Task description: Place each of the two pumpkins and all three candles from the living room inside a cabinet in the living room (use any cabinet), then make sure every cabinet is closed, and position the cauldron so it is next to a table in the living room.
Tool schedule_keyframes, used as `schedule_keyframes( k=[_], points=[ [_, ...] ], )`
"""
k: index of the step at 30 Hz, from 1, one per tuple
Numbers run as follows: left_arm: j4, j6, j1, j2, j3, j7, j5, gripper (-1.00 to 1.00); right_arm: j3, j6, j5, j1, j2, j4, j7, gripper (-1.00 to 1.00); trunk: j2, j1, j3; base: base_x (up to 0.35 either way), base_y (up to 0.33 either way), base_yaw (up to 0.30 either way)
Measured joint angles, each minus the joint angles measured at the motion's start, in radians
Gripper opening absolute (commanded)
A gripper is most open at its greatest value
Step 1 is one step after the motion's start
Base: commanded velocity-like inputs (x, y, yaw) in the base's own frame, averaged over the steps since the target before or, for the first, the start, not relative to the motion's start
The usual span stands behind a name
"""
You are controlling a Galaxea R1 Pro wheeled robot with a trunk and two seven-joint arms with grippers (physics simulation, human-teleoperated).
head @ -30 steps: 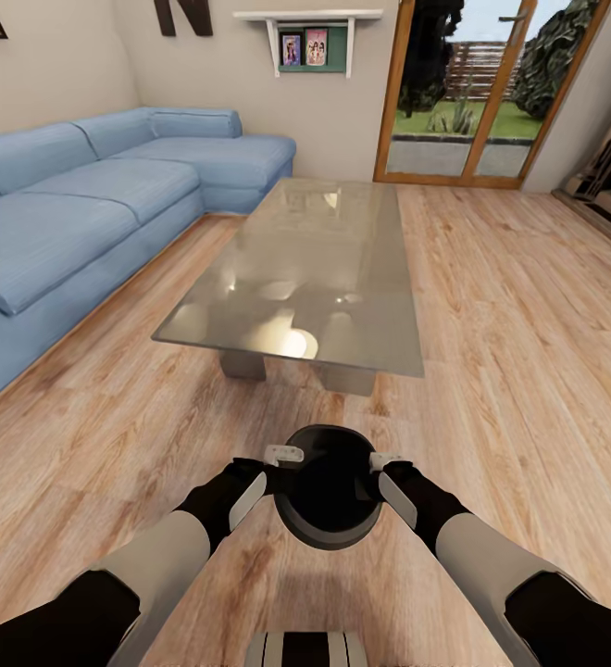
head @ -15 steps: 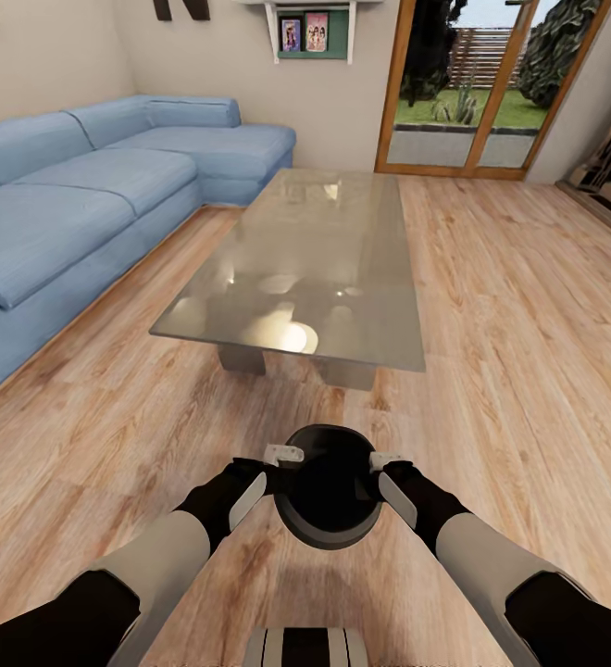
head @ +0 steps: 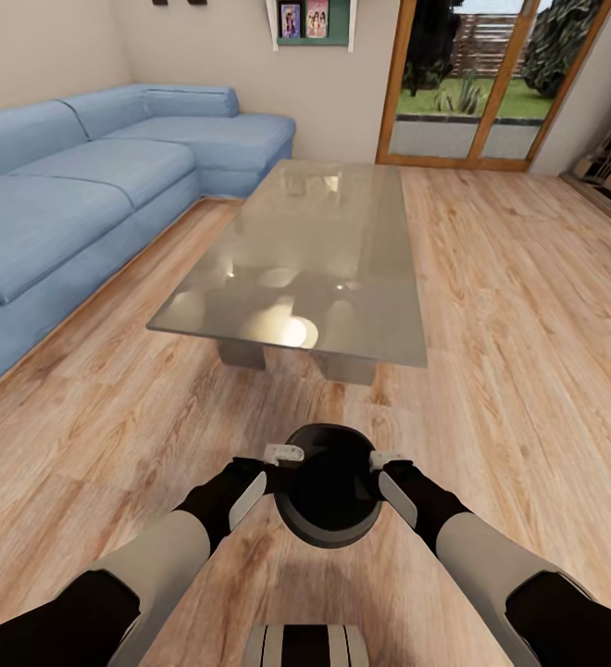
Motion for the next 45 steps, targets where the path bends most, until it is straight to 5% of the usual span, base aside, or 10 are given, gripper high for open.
schedule_keyframes(
  k=[12,27,44,45],
  points=[
    [-0.001,-0.001,0.0,0.0,0.001,0.0,-0.001,-1.0,-0.001,0.001,0.001,0.001,-0.001,-0.004,0.0,-1.0,0.0,0.0,-0.002,0.0,0.0,0.0],
    [-0.005,-0.004,-0.008,0.002,-0.009,0.003,0.012,-1.0,-0.011,0.003,0.016,0.0,-0.002,-0.021,-0.002,-1.0,-0.004,-0.014,-0.059,0.0,0.0,0.0],
    [-0.005,-0.011,-0.004,0.001,-0.004,0.003,0.011,-1.0,-0.009,0.004,0.019,0.0,-0.002,-0.02,-0.002,-1.0,-0.004,-0.014,-0.059,0.0,0.0,0.0],
    [-0.005,-0.012,-0.003,0.001,-0.004,0.003,0.012,-1.0,-0.009,0.004,0.019,0.0,-0.002,-0.02,-0.002,1.0,-0.004,-0.014,-0.059,0.0,0.0,0.0]
  ],
)
